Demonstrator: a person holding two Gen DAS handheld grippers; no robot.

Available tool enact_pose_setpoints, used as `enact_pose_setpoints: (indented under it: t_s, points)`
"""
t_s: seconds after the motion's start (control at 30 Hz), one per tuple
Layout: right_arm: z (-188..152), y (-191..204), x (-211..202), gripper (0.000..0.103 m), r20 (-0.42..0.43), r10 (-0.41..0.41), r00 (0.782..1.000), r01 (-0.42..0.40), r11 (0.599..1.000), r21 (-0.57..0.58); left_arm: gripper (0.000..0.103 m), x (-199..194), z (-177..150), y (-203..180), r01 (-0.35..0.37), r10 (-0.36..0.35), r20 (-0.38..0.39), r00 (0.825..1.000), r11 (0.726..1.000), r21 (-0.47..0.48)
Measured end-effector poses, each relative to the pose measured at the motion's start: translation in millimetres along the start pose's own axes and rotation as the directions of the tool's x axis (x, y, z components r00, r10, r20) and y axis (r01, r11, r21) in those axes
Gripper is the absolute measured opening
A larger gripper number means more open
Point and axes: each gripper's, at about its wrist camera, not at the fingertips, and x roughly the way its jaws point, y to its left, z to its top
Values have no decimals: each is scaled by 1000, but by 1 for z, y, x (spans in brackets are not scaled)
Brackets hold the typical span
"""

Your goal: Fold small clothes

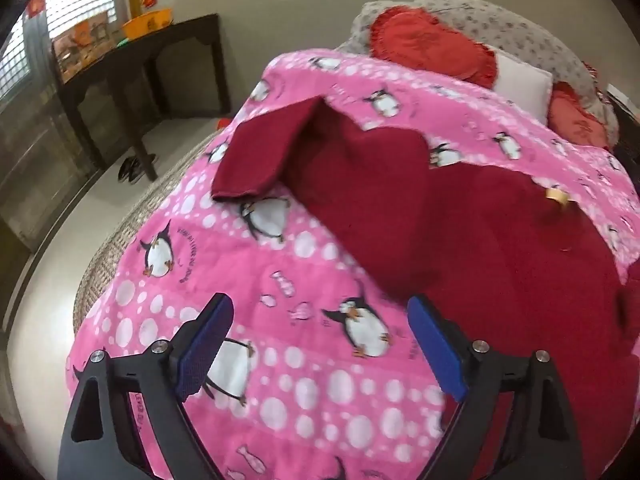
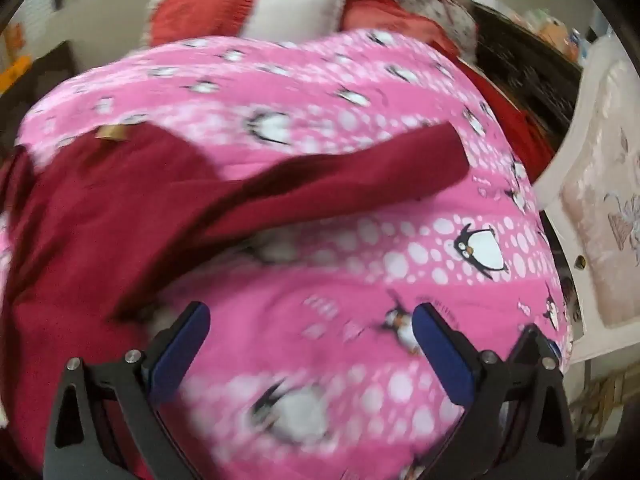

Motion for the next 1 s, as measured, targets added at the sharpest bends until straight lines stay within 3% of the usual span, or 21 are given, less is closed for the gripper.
enact_pose_setpoints:
  t_s: [0.17,0.37,0.6,1.0]
  points:
    - [-4,48,-49,103,44,145,989,-143,989,-42,73,-25,6,-18,28,-29,30,999,999,41]
    - [18,116,-58,103,51,249,967,-247,969,-27,73,-42,16,-39,47,-51,50,997,996,81]
    - [42,173,-49,103,107,181,978,-177,983,-44,73,-41,23,-54,69,-74,48,996,993,98]
    - [64,204,-20,103,106,149,983,-149,989,-9,73,-25,27,-65,90,-93,30,995,992,91]
